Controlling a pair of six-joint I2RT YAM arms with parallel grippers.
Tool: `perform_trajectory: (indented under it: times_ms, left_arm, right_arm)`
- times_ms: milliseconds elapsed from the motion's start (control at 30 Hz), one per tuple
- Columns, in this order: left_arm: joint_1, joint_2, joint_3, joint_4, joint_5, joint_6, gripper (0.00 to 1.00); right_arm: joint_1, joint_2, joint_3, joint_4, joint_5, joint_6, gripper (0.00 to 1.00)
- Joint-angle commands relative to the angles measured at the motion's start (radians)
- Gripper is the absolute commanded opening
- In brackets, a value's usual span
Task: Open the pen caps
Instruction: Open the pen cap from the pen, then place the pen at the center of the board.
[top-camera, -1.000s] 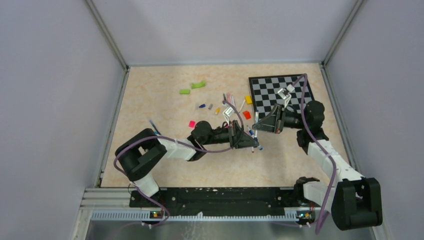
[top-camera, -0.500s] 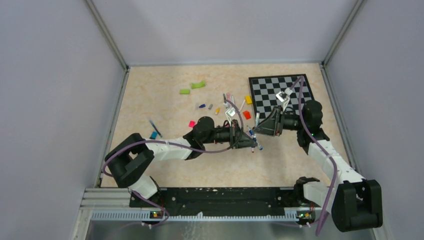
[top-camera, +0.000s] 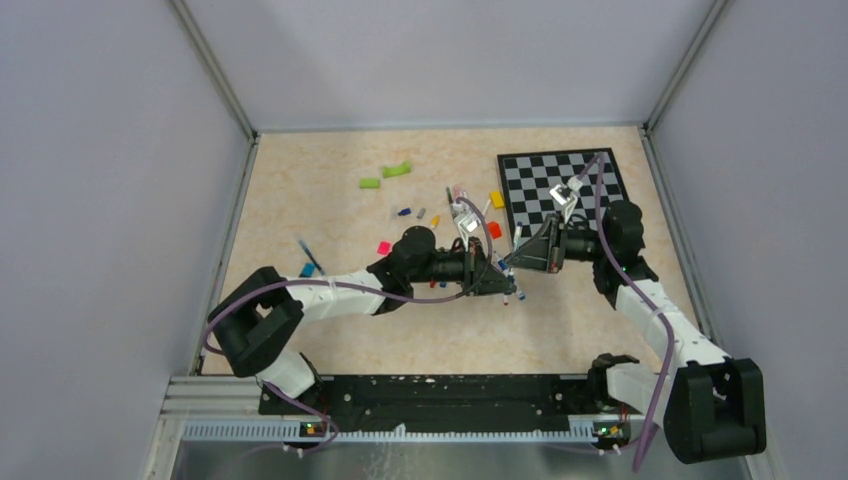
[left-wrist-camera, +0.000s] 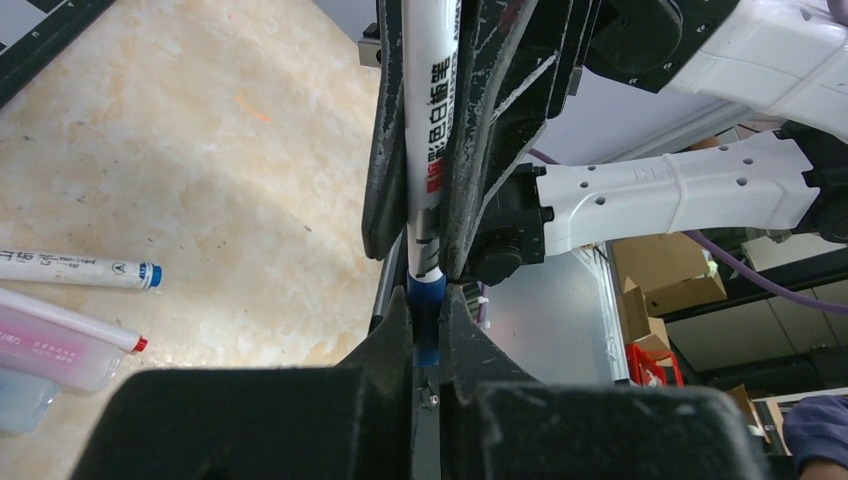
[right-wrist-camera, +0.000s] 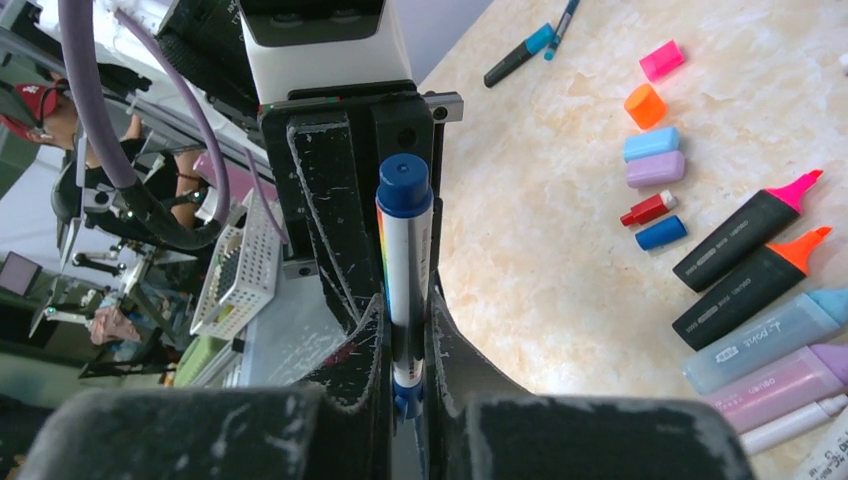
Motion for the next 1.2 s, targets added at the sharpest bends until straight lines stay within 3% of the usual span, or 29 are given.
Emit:
perform_trajectory:
  times_ms: [0, 167, 400, 767, 833, 1000, 1167]
  left_arm:
    - [-0.004, -0.044, 0.034, -0.035, 0.001, 0.049, 0.00]
    - [-0.007, -0.059, 0.012, -0.080, 0.058, 0.085, 0.00]
    - [-0.037, -0.069, -0.035, -0.185, 0.115, 0.100, 0.00]
    - [-0.066, -0.110, -0.108, -0.239, 0.119, 0.096, 0.00]
    - [-0.066, -0.146, -0.112, -0.304, 0.059, 0.121, 0.00]
    - [-0.064, -0.266, -0.102, -0.612, -0.251, 0.188, 0.00]
    - [-0.063, -0.387, -0.138, -0.782, -0.519, 0.175, 0.00]
  right_arm:
    - [0.021, 0.001, 0.043, 0.082, -0.023, 0.051, 0.00]
    - [-0.011, 0.021, 0.156, 0.026, -0.032, -0.009, 0.00]
    - [-0.053, 0.089, 0.258, 0.074, -0.013, -0.013, 0.00]
    - [-0.079, 0.166, 0.353, 0.140, 0.003, 0.064, 0.00]
    - [-0.089, 0.166, 0.359, 0.008, 0.005, -0.035, 0.00]
    - [-0.111, 0.156, 0.377, -0.596, 0.139, -0.580, 0.01]
    - [-0.112, 0.175, 0.386, -0.909, 0.356, -0.956, 0.05]
